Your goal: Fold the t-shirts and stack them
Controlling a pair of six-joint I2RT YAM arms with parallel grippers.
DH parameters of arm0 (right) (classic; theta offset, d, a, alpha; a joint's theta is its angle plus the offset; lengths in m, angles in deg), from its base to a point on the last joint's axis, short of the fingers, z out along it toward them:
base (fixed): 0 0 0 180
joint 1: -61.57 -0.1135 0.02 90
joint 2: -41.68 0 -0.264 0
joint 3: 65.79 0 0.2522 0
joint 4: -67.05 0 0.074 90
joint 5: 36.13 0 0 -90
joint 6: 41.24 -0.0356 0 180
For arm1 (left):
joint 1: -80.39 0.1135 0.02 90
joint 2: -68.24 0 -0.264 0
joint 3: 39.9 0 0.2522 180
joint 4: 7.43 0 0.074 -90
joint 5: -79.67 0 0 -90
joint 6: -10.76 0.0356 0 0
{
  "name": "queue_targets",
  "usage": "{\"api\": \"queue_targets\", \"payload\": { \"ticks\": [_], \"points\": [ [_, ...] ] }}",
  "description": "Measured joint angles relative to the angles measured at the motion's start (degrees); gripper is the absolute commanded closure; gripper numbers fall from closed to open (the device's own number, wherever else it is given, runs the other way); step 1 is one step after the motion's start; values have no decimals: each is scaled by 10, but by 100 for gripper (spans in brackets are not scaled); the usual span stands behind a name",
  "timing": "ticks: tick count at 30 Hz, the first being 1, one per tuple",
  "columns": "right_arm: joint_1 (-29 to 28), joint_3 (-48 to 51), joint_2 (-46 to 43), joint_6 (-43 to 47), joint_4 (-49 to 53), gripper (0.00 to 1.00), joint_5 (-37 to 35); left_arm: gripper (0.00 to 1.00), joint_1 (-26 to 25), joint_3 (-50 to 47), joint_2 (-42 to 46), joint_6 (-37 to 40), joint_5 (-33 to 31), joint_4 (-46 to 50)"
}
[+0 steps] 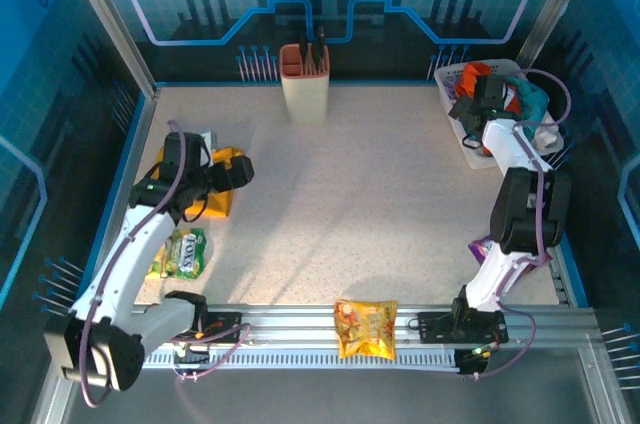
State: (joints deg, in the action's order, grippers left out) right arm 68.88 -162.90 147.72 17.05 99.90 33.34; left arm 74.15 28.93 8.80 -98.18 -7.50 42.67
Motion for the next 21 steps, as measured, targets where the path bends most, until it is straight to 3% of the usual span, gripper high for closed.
{"api": "queue_targets", "payload": {
  "ticks": [6,11,16,18,21],
  "points": [
    [23,-87,90,-2,11,9,7,2,0,-18,58,24,3,28],
    [27,-133,133,-2,27,12,17,2,0,-31,53,26,5,30],
    [26,-184,172,3,49,22,19,1,3,-32,50,29,8,30],
    [26,-188,177,5,54,33,19,2,4,-34,50,28,12,28],
    [27,-189,181,-1,56,61,29,2,4,-39,50,28,17,29]
  ]
}}
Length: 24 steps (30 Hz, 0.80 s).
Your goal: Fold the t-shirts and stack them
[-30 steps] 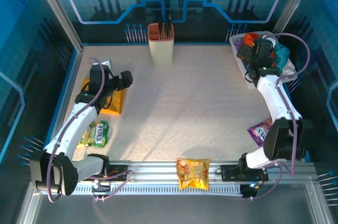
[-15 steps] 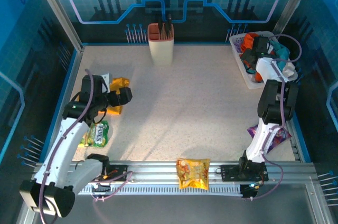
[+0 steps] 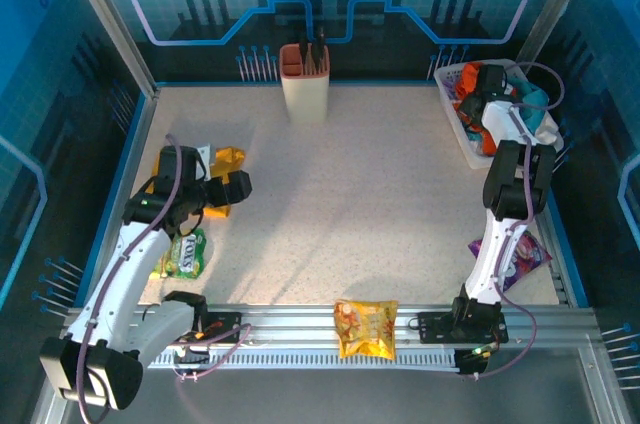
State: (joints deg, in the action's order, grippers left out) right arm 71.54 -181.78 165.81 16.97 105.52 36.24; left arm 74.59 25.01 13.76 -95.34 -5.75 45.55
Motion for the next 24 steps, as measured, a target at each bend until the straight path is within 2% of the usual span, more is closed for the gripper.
{"api": "queue_targets", "payload": {
  "ticks": [1,4,5,11,19,24],
  "points": [
    [0,0,0,-3,1,71,2,2,0,-2,0,0,2,-1],
    [0,8,-2,-13,-11,96,4,2,0,-3,0,0,7,-1],
    [0,15,-4,-17,-16,100,6,2,1,-3,0,0,9,-1],
    [-2,103,-74,-27,-64,100,0,2,3,-3,0,0,16,-1],
    [-18,254,-275,-20,-164,100,-47,2,4,-7,0,0,28,-6],
    [-50,332,-388,-14,-210,100,-72,2,4,-7,0,0,33,-10]
  ]
}}
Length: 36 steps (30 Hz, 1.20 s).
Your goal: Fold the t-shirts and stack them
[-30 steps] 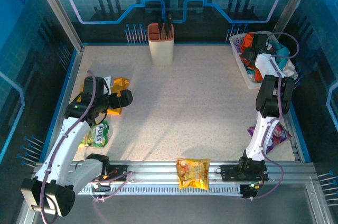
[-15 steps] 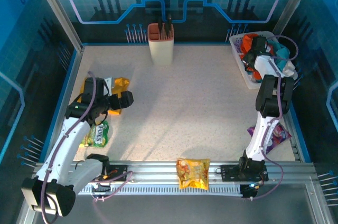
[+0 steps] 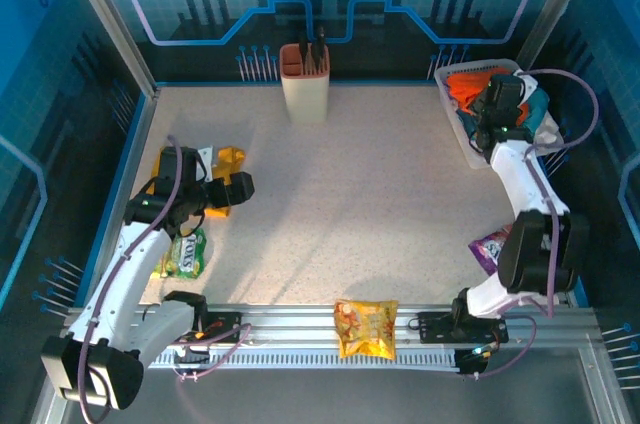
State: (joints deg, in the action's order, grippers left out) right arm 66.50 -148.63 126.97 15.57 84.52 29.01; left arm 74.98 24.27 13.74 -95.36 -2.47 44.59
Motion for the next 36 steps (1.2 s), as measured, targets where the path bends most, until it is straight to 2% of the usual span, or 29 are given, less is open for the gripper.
{"api": "queue_targets", "payload": {
  "ticks": [5,8,16,18,21,25,27,36],
  "points": [
    [-73,72,-103,34,-21,100,-23,2,0,0,0,-1,7,-1],
    [-138,99,-151,68,-24,100,-25,2,0,0,-2,-7,16,-4],
    [-294,131,-183,123,1,98,-17,4,-12,-3,-19,-70,60,-51],
    [-335,139,-178,126,10,81,-15,4,-19,-6,-33,-83,66,-68],
    [-383,151,-157,123,20,29,19,5,-31,-8,-64,-96,67,-83],
    [-409,174,-116,107,19,4,73,5,-51,-10,-103,-110,66,-101],
    [-409,189,-100,97,19,0,85,7,-68,-11,-122,-113,66,-108],
    [-396,204,-95,60,54,0,73,17,-172,-16,-222,-146,62,-150]
  ]
}}
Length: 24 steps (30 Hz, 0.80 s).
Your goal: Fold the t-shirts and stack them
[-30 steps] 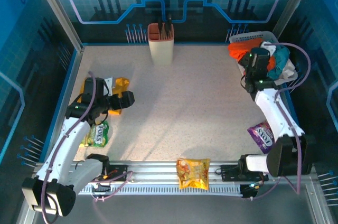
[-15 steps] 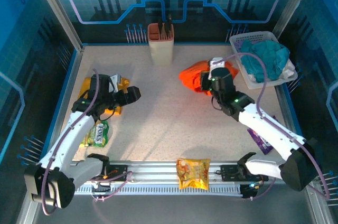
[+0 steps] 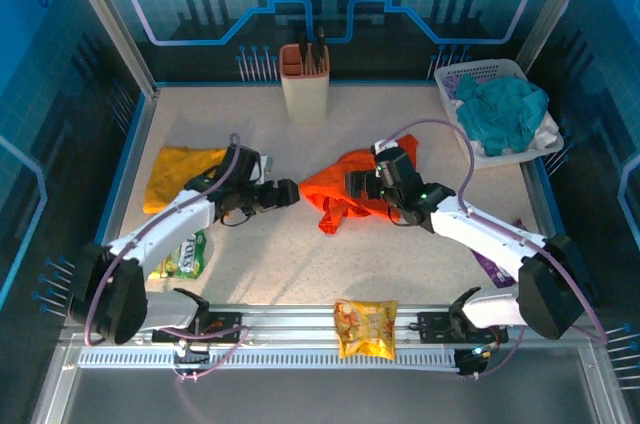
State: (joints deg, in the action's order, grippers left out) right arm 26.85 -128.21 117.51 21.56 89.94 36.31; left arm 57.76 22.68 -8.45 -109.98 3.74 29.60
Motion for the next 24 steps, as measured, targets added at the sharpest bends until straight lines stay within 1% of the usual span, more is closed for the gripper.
{"api": "queue_targets", "payload": {
  "ticks": [2,5,9,12,16,20,21,23,24],
  "points": [
    [16,5,0,-12,8,1,2,17,-23,0,-30,-8,-2,-12],
    [56,29,0,-36,16,8,21,17,-58,7,-82,-13,-4,-18],
    [123,84,6,-76,17,13,71,17,-94,34,-130,-19,-15,-17],
    [150,115,16,-93,17,18,99,16,-106,54,-142,-20,-21,-17],
    [158,124,42,-107,11,29,132,16,-111,70,-144,-20,-28,-17],
    [166,126,80,-124,-19,46,167,15,-111,73,-143,-19,-39,-11],
    [169,126,88,-130,-23,59,165,15,-111,73,-142,-19,-42,-8],
    [179,125,92,-135,-22,82,167,15,-111,73,-138,-18,-49,0],
    [185,125,96,-139,-18,89,165,15,-111,73,-133,-17,-54,3]
  ]
}}
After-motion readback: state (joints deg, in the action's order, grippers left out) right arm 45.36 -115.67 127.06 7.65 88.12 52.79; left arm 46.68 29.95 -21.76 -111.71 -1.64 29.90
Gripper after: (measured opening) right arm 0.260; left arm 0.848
